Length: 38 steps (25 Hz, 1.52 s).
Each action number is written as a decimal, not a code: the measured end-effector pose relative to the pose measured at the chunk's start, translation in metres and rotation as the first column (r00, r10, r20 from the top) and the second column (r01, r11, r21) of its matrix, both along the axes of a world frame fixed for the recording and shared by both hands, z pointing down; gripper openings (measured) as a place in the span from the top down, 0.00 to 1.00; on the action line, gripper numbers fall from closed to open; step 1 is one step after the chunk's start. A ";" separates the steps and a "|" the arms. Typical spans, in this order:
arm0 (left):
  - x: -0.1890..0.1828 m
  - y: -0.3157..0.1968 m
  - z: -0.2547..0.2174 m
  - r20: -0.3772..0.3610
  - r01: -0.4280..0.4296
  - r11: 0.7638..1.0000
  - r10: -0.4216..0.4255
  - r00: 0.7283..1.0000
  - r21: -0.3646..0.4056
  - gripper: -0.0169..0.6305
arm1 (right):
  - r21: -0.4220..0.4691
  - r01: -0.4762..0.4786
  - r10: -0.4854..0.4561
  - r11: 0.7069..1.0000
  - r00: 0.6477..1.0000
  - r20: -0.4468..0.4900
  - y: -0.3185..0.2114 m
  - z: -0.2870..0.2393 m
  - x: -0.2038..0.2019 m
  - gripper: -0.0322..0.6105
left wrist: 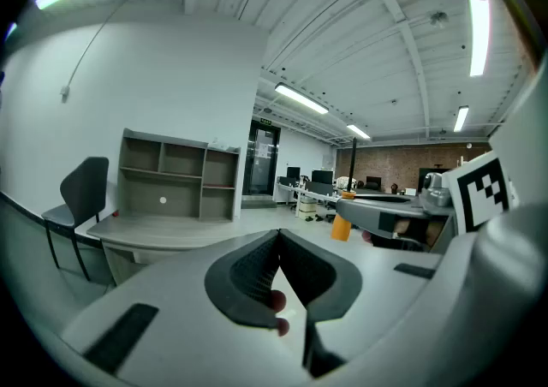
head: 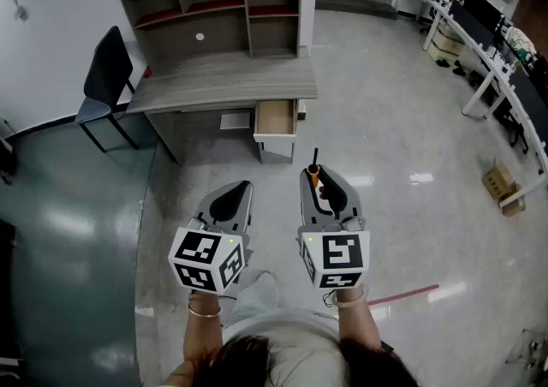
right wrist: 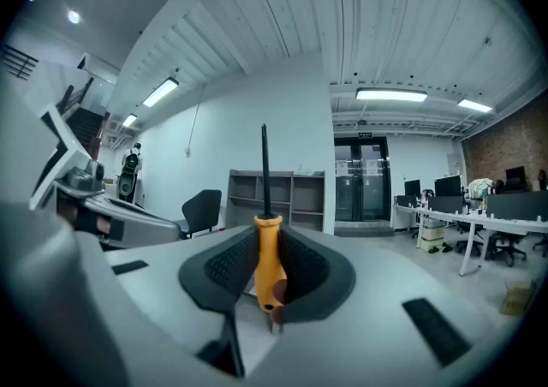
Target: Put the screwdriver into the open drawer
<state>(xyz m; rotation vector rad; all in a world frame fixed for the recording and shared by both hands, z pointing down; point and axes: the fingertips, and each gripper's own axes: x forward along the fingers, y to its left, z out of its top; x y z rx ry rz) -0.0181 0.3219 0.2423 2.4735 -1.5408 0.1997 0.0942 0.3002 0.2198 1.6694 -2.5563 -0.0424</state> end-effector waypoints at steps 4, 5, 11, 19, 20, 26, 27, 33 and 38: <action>-0.015 -0.009 0.001 -0.004 -0.009 1.000 0.009 1.000 -0.005 0.95 | 0.001 -0.016 0.016 1.000 1.000 0.000 -0.011 0.000 -0.011 0.81; -0.019 -0.012 0.001 -0.005 -0.014 1.000 0.014 1.000 -0.005 0.95 | 0.002 -0.021 0.021 1.000 1.000 0.003 -0.014 0.000 -0.014 0.81; -0.043 -0.031 0.004 -0.010 -0.043 0.999 0.043 0.999 -0.001 0.95 | 0.018 -0.045 0.044 0.999 0.999 0.016 -0.033 -0.003 -0.039 0.81; -0.066 -0.051 0.006 -0.016 -0.069 0.998 0.069 0.998 0.000 0.95 | 0.037 -0.070 0.069 0.997 0.997 0.021 -0.050 -0.006 -0.062 0.81; -0.068 -0.052 0.007 -0.017 -0.072 0.997 0.071 0.997 -0.002 0.95 | 0.037 -0.071 0.070 0.997 0.997 0.019 -0.051 -0.006 -0.064 0.81; -0.073 -0.063 0.013 -0.024 -0.083 0.996 0.083 0.996 -0.012 0.95 | 0.032 -0.075 0.074 0.997 0.997 0.013 -0.059 -0.002 -0.072 0.81; -0.074 -0.065 0.014 -0.024 -0.083 0.996 0.083 0.996 -0.015 0.95 | 0.030 -0.076 0.076 0.997 0.997 0.014 -0.061 -0.001 -0.072 0.81; -0.077 -0.080 0.019 -0.036 -0.074 0.997 0.073 0.997 -0.023 0.95 | 0.025 -0.078 0.077 0.997 0.997 0.006 -0.076 0.003 -0.071 0.81; -0.075 -0.100 0.024 -0.041 -0.066 0.997 0.065 0.997 -0.029 0.95 | 0.020 -0.078 0.078 0.997 0.997 -0.001 -0.098 0.010 -0.066 0.81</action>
